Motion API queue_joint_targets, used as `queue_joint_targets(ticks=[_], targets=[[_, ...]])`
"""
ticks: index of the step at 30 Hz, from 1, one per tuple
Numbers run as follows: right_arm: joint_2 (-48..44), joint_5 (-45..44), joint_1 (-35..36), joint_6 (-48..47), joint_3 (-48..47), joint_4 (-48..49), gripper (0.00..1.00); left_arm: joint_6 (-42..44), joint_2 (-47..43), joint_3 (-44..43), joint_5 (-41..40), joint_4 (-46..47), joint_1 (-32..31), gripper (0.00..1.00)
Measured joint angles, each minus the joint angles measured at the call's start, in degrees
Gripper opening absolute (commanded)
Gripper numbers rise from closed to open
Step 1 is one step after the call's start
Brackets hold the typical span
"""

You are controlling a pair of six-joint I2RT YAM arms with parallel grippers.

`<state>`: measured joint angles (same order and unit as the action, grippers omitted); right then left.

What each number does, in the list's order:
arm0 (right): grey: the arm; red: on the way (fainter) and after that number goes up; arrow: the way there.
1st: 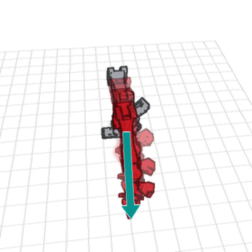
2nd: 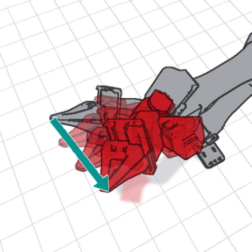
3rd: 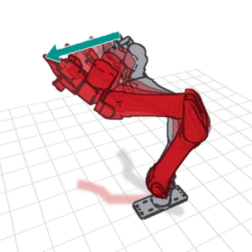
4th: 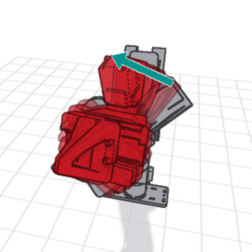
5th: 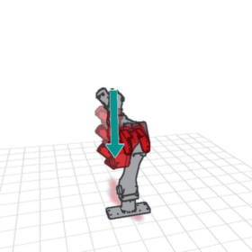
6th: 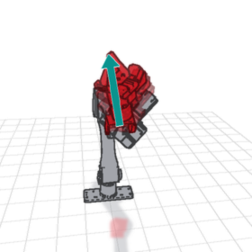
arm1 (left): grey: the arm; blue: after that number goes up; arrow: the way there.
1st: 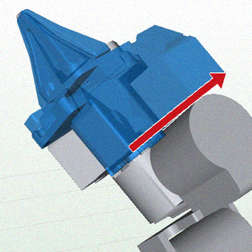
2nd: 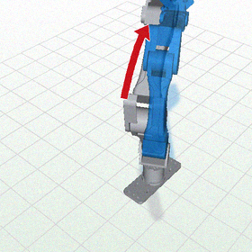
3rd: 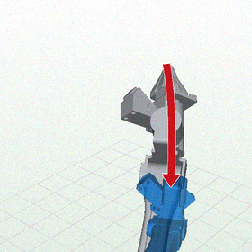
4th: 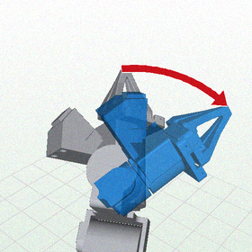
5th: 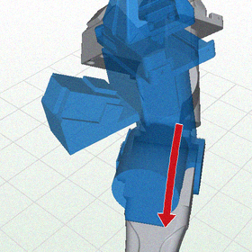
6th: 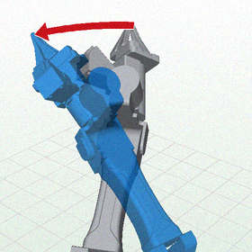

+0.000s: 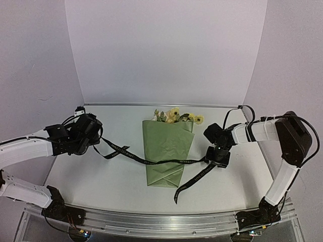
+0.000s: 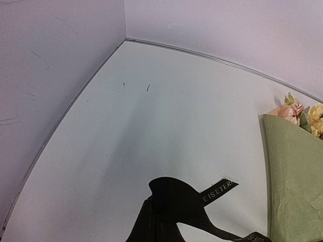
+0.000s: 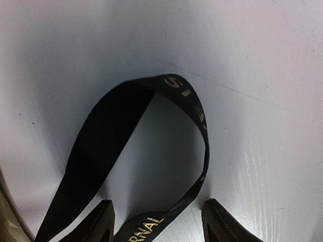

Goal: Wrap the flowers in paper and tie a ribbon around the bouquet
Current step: Straighten the ribbon at the center of the board.

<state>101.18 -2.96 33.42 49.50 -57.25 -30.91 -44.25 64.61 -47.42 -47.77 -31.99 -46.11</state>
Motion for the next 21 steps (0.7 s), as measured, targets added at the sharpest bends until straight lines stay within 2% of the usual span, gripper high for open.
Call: queue_joint_targets(ticks=[3,9,10,15,21], targets=[[0.5,-0.7,-0.1,-0.1,-0.4,-1.0,0.49,0.5,-0.2,0.0,0.0,0.0,0.2,0.0],[1.5,-1.0,-1.8,-1.6,-2.1,-4.6,0.03,0.6,-0.5,0.0,-1.0,-0.6,0.2,0.0],[1.5,-1.0,-2.5,-2.6,-2.2,-5.3,0.0,0.6,-0.9,0.0,-1.3,-1.2,0.2,0.0],[-0.2,-1.2,-6.5,-7.9,-3.2,-12.2,0.0,0.7,-4.4,-0.1,-4.3,-3.6,0.2,0.0],[-11.1,-6.5,-8.2,-21.5,-13.4,-26.2,0.0,3.0,-11.2,-1.3,-10.0,-7.0,0.3,0.0]])
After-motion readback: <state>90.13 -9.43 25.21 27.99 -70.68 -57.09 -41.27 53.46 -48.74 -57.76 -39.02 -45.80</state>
